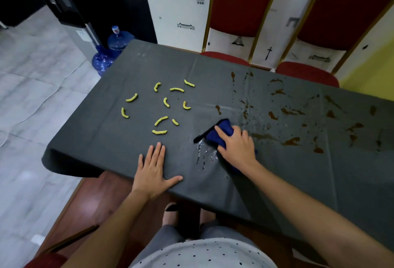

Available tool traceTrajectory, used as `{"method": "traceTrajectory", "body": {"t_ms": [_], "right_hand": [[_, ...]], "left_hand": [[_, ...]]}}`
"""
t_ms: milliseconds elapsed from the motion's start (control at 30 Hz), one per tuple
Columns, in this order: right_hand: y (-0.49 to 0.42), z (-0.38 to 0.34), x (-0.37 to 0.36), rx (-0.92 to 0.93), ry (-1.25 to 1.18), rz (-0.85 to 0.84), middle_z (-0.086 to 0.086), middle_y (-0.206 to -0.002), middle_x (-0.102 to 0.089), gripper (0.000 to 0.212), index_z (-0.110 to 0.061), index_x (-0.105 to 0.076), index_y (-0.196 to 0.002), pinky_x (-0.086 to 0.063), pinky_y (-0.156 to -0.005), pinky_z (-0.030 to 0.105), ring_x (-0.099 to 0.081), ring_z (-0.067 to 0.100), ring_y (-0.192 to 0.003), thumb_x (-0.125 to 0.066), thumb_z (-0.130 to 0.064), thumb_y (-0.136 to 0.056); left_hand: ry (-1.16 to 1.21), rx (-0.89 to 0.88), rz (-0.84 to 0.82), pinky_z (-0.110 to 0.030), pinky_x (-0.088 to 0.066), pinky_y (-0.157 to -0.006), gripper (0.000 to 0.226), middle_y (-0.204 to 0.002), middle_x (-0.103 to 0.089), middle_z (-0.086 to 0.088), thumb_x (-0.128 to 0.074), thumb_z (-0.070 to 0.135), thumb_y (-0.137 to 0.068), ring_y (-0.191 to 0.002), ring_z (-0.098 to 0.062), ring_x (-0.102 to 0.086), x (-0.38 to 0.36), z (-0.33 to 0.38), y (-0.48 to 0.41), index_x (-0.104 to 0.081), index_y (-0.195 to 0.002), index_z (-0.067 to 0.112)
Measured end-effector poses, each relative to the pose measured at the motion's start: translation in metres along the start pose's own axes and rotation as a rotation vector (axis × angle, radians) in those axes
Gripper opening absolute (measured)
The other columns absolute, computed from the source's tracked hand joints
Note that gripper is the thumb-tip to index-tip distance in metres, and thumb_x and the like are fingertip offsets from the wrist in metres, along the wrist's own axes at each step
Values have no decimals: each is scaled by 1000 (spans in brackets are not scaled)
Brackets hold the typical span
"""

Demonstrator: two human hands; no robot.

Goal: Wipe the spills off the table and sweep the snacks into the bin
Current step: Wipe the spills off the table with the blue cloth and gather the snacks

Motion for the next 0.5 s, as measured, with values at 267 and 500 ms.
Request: {"method": "traceTrajectory", "body": {"t_ms": [267, 500], "right_hand": [[0, -58, 0, 113, 5, -24, 14, -135, -41, 64, -40, -26, -147, -42, -86, 42, -46, 35, -104, -51, -49, -88], [50, -22, -14, 165, 38, -63, 10, -138, -40, 65, -48, -22, -145, -45, -86, 41, -47, 31, -107, -49, -50, -86]], "left_hand": [[-41, -18, 29, -50, -25, -110, 117, -156, -26, -3, -9, 92, -65, -143, -26, -25, 7, 0, 0, -26, -148, 12], [-59, -40, 25, -51, -31, -106, 113, -153, -33, -5, -9, 90, -69, -139, -28, -32, 6, -2, -1, -32, -146, 11]]}}
Point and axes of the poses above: each hand's wrist, its own y-axis away from the middle knuckle, its own x-axis out of the back of the hand, z = x × y, the point moved 10 cm from there along -y, towards the middle knuckle
